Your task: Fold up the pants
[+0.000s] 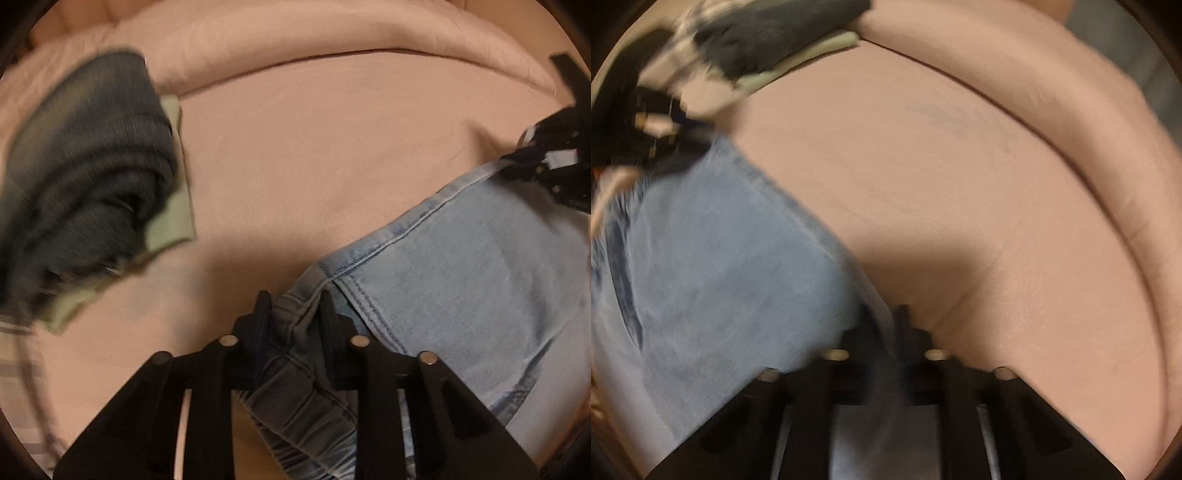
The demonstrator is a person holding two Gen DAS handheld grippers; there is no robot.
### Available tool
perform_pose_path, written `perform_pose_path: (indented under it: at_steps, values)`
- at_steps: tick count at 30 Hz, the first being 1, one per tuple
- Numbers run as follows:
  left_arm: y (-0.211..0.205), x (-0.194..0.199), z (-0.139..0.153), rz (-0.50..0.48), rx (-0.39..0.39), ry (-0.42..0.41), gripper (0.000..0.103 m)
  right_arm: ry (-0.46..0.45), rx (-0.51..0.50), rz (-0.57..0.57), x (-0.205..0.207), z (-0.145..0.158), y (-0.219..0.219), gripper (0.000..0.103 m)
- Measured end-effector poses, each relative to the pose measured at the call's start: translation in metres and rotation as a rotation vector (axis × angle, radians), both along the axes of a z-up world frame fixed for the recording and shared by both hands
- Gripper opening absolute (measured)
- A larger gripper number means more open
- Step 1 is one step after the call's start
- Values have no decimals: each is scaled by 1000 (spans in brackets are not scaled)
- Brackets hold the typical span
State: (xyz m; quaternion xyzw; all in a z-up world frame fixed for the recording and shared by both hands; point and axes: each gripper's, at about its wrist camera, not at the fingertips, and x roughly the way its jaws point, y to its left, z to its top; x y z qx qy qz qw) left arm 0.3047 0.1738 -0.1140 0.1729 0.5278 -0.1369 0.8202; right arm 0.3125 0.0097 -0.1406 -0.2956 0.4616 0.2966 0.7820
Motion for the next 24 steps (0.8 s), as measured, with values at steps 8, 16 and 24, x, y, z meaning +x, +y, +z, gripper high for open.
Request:
perform_pose_path:
  at_steps: [8, 16, 24]
  values:
    - [-25, -71, 77, -49, 181, -324, 19, -343, -4, -56, -74, 72, 1, 5]
    - [-3, -207, 111, -188, 248, -610, 21, -570, 101, 51, -244, 109, -2, 5]
    - [11, -277, 34, -248, 332, -535, 21, -375, 110, 226, -329, 31, -26, 5]
